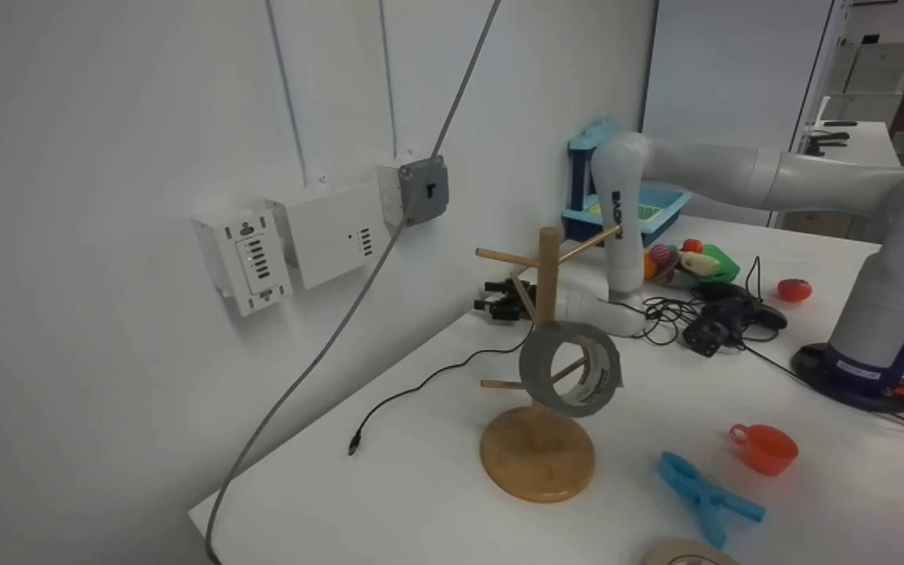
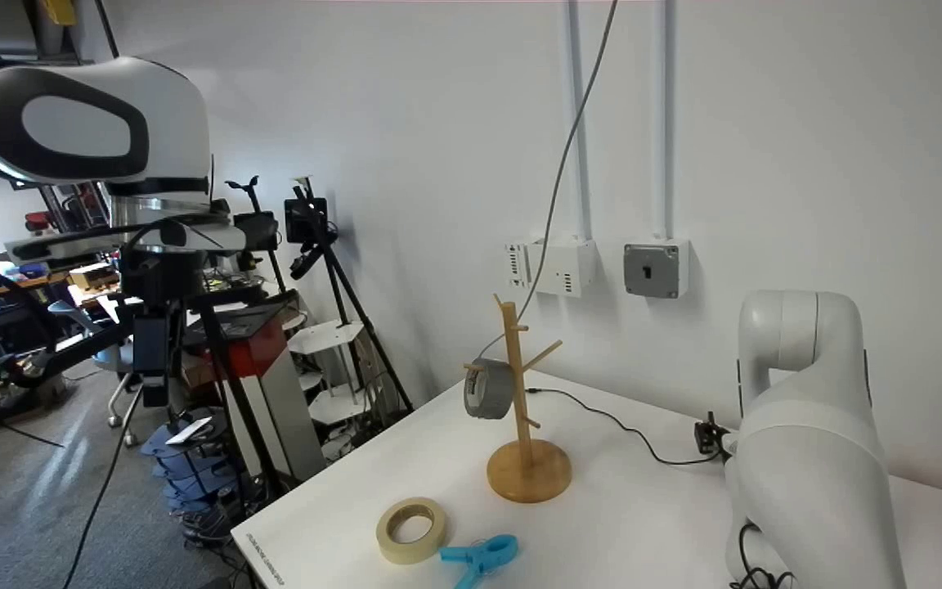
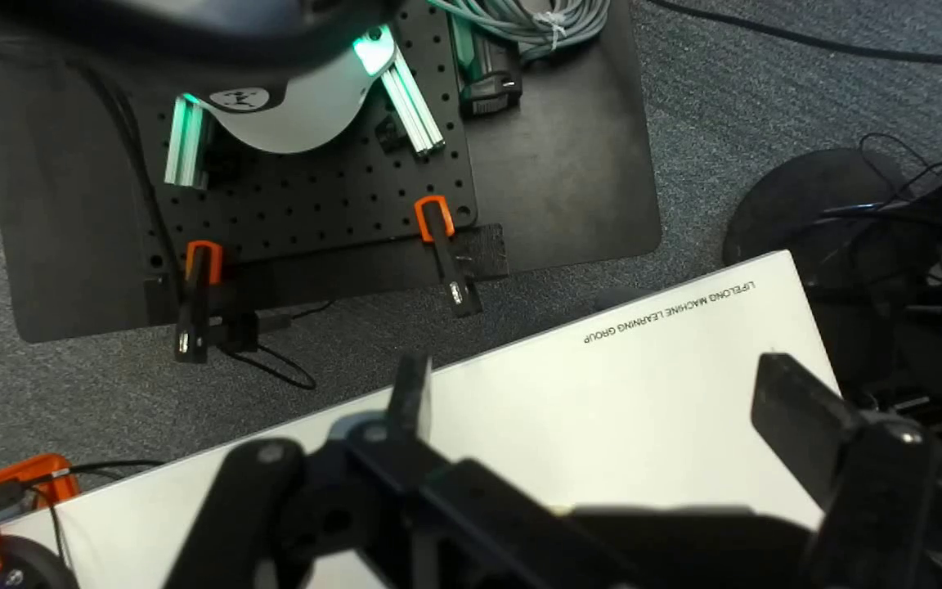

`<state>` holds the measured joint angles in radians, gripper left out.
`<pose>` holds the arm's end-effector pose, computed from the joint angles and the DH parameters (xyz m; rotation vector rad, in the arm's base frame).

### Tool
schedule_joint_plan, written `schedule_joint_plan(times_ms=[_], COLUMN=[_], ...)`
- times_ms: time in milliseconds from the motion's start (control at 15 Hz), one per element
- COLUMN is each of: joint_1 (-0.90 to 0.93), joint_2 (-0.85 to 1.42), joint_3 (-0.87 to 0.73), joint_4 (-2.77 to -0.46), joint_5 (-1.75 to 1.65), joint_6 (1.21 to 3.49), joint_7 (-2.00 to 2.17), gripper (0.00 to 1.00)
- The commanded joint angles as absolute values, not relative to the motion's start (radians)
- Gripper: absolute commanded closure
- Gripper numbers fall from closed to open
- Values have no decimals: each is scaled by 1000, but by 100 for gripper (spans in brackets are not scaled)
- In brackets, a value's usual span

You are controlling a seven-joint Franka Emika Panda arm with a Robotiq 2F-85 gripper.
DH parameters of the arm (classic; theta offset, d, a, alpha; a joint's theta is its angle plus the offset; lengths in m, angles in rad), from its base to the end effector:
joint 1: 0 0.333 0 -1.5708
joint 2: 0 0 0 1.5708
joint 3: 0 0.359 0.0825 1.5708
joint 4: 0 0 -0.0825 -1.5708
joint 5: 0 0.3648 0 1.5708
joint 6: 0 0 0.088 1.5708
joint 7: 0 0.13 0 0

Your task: Remove the grey masking tape from the wooden holder and put it on top of the white tape

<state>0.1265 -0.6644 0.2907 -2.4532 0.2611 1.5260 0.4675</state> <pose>0.2330 0.1584 0.5095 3.0654 -0.2460 -0.4464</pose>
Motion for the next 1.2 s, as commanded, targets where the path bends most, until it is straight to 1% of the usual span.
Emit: schedule_joint_plan(times_ms=[0, 267, 533, 1133], joint_1=[120, 114, 121, 96], joint_2=[-665, -648, -630, -572], joint_3=[295, 300, 304, 344], joint_4=[-2450, -2442, -2443, -2455], joint_5=[263, 241, 213, 2], joint_6=[1522, 1553, 1657, 2051], joint_7=[465, 456, 436, 495], gripper=[0, 0, 0, 0])
